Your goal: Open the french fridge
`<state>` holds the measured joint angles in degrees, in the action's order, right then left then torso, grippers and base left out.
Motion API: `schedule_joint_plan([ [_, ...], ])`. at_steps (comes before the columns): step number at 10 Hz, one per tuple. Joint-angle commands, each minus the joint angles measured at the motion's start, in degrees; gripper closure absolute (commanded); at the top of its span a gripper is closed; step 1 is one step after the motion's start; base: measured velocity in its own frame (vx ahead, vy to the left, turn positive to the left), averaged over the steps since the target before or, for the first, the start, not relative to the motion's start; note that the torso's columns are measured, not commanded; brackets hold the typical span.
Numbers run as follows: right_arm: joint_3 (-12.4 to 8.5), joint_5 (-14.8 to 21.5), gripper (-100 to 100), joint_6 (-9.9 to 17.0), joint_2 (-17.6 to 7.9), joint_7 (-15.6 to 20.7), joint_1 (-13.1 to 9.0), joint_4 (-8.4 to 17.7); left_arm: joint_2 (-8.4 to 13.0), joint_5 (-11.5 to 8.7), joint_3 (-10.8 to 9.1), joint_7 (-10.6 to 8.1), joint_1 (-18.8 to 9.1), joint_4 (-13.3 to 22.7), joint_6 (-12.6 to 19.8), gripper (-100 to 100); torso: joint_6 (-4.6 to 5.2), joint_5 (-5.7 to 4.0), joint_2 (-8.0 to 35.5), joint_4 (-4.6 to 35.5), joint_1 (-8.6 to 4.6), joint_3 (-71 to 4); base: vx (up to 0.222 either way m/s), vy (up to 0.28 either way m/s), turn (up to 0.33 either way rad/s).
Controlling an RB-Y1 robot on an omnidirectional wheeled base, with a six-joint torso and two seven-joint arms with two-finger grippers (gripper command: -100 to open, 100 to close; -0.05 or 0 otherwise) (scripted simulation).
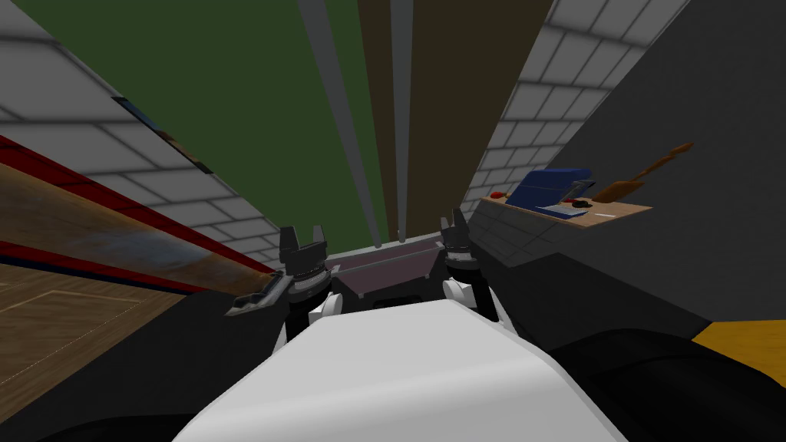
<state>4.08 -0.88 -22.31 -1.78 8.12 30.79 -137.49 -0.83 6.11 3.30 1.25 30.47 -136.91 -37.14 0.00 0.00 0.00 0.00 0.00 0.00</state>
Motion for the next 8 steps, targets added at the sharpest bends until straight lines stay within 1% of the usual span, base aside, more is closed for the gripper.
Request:
schedule_joint_plan([
  [1, 0.0, 0.0, 0, 0.0, 0.0, 0.0, 0.0, 0.0, 0.0, 0.0, 0.0, 0.0, 0.0, 0.0, 0.0, 0, 0.0, 0.0, 2.3, 2.3, 0.0, -4.7, 0.0, 0.0, 0.0],
  [3, 0.0, 0.0, 0, 0.0, 0.0, 0.0, 0.0, 0.0, 0.0, 0.0, 0.0, 0.0, 0.0, 0.0, 0.0, 0, 0.0, 0.0, 10.0, 10.1, 0.0, -20.1, 0.0, 0.0, 0.0],
  [8, 0.0, 0.0, 0, 0.0, 0.0, 0.0, 0.0, 0.0, 0.0, 0.0, 0.0, 0.0, 0.0, 0.0, 0.0, 0, 0.0, 0.0, 31.2, 31.1, 0.0, -62.3, 0.0, 0.0, 0.0],
])
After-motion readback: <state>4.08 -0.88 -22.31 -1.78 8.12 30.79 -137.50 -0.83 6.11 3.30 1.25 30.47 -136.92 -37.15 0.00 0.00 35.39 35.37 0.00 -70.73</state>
